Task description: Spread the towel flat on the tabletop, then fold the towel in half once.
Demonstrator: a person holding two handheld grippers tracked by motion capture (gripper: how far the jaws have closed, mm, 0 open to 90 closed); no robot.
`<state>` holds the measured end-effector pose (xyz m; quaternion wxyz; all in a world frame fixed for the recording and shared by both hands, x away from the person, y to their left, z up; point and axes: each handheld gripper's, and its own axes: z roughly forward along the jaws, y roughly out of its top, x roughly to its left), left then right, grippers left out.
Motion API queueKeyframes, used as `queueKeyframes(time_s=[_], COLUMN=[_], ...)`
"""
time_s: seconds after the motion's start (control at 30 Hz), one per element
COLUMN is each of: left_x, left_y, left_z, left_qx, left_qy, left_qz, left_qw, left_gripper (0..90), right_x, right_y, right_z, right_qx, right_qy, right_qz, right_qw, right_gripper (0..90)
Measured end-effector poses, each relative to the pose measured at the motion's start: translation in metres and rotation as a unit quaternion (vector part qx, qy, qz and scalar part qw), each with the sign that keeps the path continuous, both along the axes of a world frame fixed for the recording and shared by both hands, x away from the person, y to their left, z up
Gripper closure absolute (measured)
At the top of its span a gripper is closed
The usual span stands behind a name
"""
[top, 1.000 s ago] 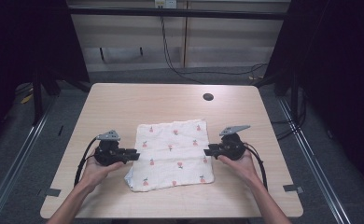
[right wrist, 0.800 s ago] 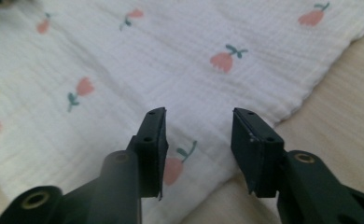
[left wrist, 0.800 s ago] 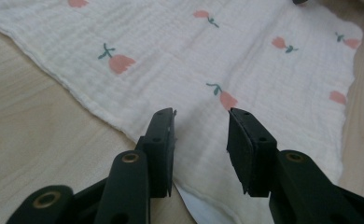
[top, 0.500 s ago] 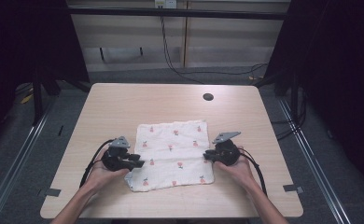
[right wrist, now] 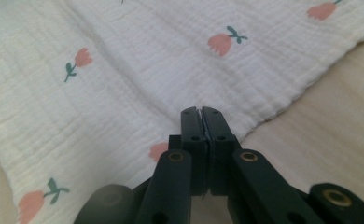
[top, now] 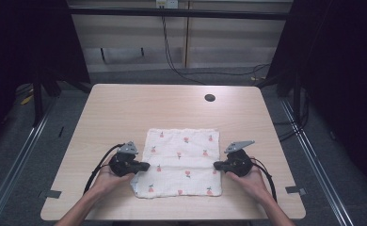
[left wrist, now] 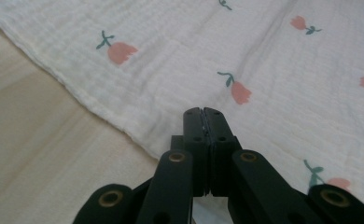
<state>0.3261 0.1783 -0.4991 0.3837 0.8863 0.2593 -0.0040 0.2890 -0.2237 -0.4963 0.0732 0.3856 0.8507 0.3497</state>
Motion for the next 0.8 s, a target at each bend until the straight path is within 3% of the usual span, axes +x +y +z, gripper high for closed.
queueKeyframes(time_s=[0.17, 0.4, 0.47, 0.5, 0.53, 0.67, 0.8], left_x=[-0.005, -0.013, -0.016, -0.016, -0.015, -0.009, -0.001], left_y=[0.000, -0.003, -0.004, -0.003, -0.002, 0.004, 0.012], left_z=[0.000, 0.001, 0.002, 0.003, 0.004, 0.008, 0.010], left_qx=[-0.005, -0.003, 0.000, 0.000, -0.002, -0.029, -0.033], left_qy=[0.008, 0.024, 0.015, 0.014, 0.016, 0.019, 0.015], left_qz=[-0.006, -0.023, -0.020, -0.021, -0.023, 0.002, 0.028], left_qw=[0.9999, 0.9994, 0.9997, 0.9997, 0.9996, 0.9994, 0.9990], left_gripper=[88.9, 88.8, 86.7, 83.1, 83.1, 70.8, 63.2], right_x=[-0.016, -0.021, -0.023, -0.024, -0.024, -0.019, -0.008], right_y=[-0.004, -0.006, -0.006, -0.006, -0.006, -0.010, -0.013], right_z=[0.000, 0.002, 0.002, 0.004, 0.004, 0.014, 0.017], right_qx=[0.007, 0.005, 0.008, 0.005, 0.005, 0.030, 0.039], right_qy=[0.007, 0.013, 0.017, -0.001, -0.001, -0.021, -0.027], right_qz=[0.011, 0.012, 0.013, -0.002, -0.002, -0.017, -0.030], right_qw=[0.9999, 0.9998, 0.9998, 1.0000, 1.0000, 0.9992, 0.9984], right_gripper=[88.4, 87.9, 82.7, 75.7, 75.7, 71.2, 67.4])
